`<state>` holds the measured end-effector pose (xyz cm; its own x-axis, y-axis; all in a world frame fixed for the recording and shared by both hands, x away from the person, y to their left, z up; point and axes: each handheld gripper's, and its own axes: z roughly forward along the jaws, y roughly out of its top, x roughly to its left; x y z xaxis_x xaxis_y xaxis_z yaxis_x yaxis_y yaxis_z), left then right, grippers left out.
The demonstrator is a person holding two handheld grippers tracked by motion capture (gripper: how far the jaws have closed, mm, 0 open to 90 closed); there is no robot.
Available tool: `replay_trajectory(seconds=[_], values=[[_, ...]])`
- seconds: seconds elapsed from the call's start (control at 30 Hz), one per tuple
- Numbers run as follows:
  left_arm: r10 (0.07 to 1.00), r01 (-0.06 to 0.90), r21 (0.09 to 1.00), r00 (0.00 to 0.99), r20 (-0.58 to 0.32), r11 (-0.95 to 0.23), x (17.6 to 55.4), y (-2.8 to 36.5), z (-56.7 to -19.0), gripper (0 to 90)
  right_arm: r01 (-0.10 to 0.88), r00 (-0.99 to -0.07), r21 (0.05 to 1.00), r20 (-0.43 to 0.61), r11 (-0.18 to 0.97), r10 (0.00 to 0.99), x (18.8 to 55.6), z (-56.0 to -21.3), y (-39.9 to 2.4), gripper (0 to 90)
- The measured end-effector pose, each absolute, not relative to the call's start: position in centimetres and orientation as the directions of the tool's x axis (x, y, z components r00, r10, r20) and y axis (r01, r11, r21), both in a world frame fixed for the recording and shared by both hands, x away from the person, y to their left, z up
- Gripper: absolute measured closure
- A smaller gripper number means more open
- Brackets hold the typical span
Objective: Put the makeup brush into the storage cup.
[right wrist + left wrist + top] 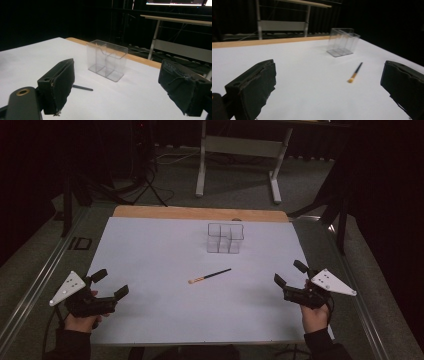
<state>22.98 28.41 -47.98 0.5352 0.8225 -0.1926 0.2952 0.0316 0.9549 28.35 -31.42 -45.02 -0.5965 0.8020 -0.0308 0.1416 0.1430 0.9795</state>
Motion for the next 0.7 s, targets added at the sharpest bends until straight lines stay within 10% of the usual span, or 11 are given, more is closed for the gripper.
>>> replay_trajectory(seconds=[0.7], values=[[0.704,0.387,0.908,0.689,-0.172,-0.158,26.4,24.5,-43.0,0.0,0.14,-0.614,0.98,-0.027,0.143,0.789,28.5,-45.1,-31.0,13.3]])
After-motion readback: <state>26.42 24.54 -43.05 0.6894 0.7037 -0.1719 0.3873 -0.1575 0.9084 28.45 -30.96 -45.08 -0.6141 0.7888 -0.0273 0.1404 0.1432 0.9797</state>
